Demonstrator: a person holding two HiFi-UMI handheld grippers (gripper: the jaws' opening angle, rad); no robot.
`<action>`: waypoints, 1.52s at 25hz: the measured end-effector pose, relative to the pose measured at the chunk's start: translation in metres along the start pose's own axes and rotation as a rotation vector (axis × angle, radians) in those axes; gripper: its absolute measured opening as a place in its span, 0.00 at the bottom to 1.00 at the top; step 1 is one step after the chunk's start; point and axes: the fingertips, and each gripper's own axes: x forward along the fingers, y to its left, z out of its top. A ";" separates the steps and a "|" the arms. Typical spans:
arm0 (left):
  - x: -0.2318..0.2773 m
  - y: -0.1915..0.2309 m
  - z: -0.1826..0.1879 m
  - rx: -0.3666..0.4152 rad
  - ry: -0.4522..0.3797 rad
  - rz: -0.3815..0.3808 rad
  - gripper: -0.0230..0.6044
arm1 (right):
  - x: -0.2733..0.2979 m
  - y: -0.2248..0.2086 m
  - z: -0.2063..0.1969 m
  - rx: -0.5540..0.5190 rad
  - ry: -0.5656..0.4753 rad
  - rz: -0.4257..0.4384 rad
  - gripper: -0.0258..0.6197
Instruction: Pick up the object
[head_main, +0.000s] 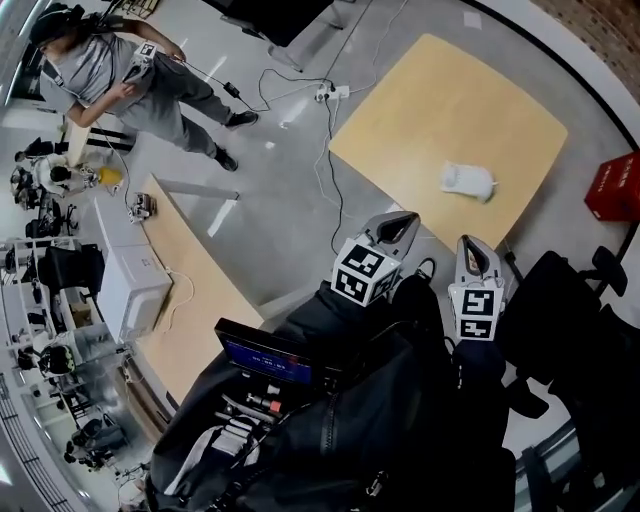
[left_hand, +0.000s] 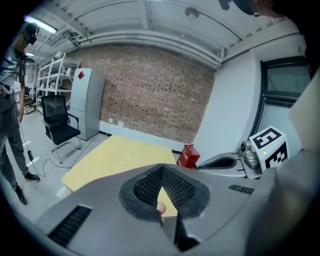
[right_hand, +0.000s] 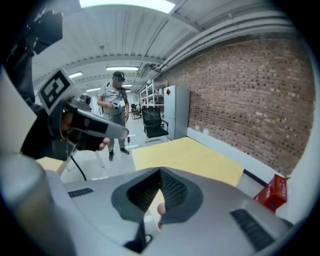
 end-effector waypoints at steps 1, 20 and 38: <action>0.004 0.002 -0.006 -0.011 0.011 0.013 0.04 | 0.007 -0.003 -0.009 -0.035 0.024 0.007 0.04; 0.059 0.062 -0.069 -0.142 0.230 0.045 0.04 | 0.106 -0.038 -0.084 -0.556 0.401 0.055 0.10; 0.095 0.125 -0.057 -0.202 0.346 0.085 0.04 | 0.198 -0.076 -0.132 -1.115 0.666 0.100 0.41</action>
